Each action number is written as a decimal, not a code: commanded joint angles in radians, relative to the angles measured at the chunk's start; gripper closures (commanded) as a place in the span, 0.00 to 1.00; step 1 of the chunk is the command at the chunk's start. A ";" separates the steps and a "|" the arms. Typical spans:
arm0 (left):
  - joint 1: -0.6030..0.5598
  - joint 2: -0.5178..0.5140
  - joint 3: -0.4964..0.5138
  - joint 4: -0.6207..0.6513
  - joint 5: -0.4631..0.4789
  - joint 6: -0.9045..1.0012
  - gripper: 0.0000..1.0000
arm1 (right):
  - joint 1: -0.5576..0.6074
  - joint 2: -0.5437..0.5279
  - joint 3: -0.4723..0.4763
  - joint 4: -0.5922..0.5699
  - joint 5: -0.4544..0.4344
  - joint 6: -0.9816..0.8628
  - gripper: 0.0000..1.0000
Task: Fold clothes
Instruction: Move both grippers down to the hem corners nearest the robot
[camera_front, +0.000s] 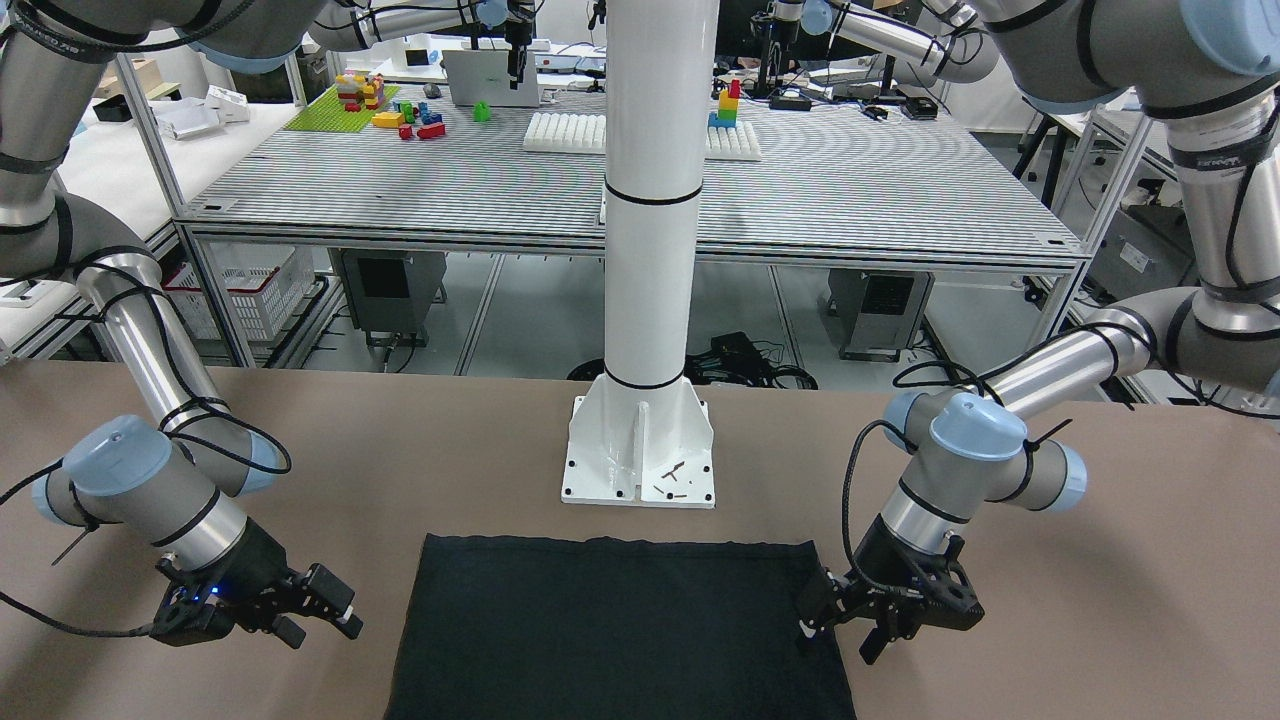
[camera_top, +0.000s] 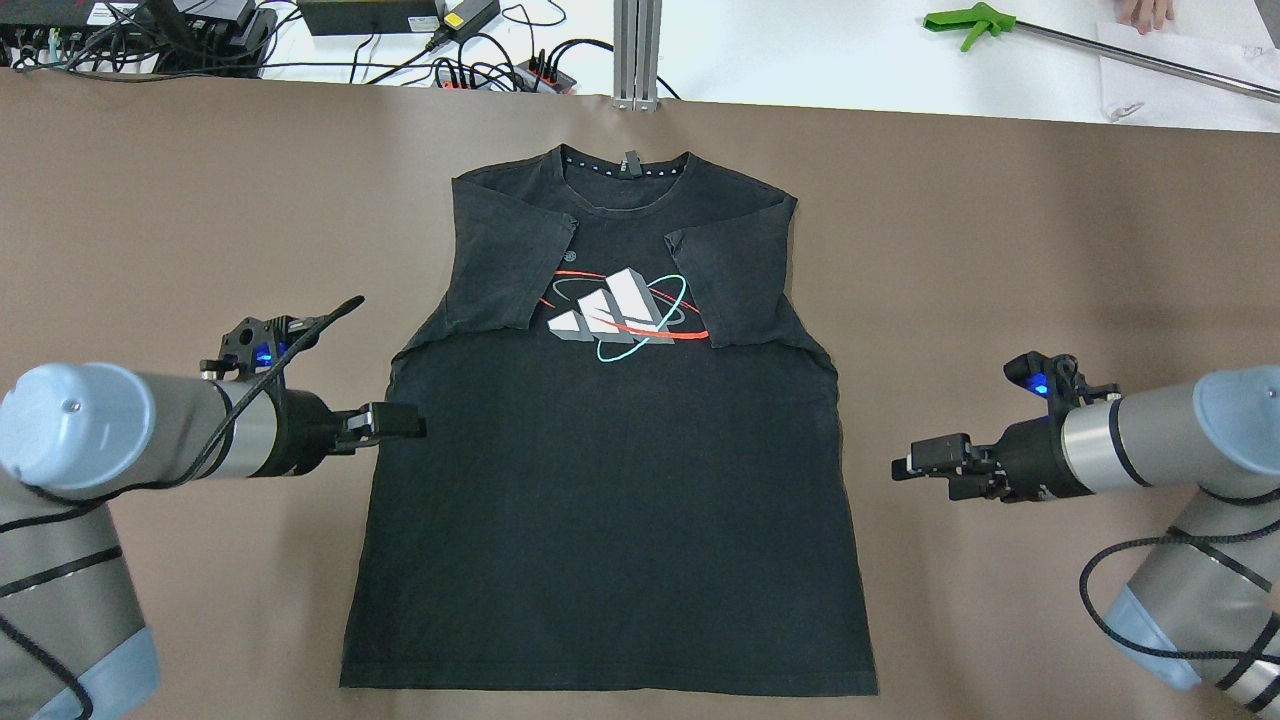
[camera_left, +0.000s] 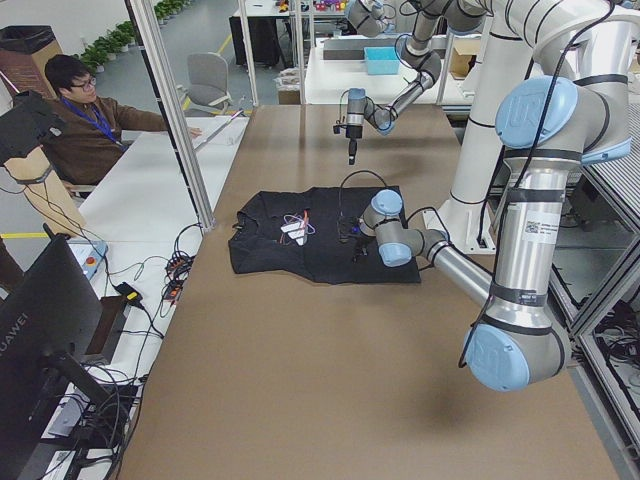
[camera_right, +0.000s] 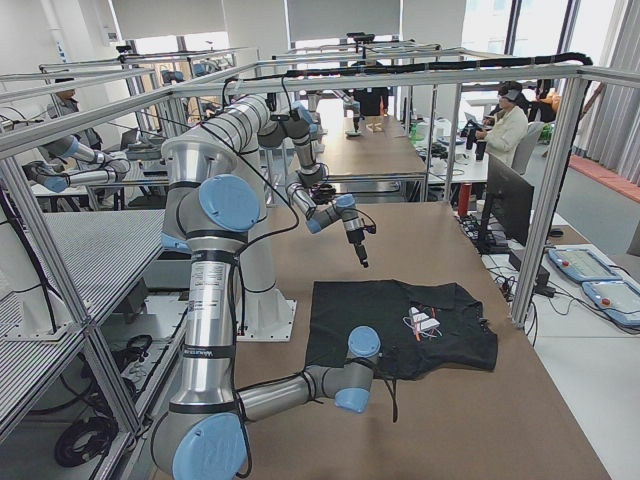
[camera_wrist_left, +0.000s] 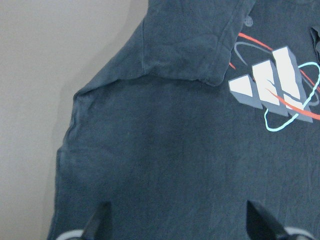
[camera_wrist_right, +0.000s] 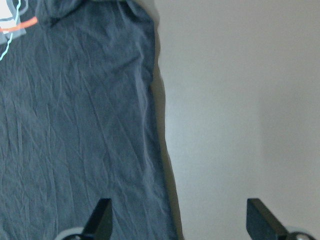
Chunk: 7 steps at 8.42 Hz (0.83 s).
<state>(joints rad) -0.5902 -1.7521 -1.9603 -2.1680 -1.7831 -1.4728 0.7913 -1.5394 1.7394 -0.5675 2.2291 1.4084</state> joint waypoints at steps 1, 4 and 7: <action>0.151 0.077 -0.074 -0.001 0.144 -0.032 0.05 | -0.163 -0.050 0.035 0.058 -0.049 0.053 0.06; 0.153 0.068 -0.077 0.046 0.154 -0.034 0.05 | -0.343 -0.051 0.034 0.058 -0.176 0.054 0.06; 0.153 0.077 -0.075 0.048 0.160 -0.035 0.05 | -0.429 -0.086 0.034 0.058 -0.243 0.054 0.06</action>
<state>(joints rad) -0.4382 -1.6797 -2.0368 -2.1223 -1.6291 -1.5074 0.4066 -1.6008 1.7727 -0.5098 2.0147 1.4618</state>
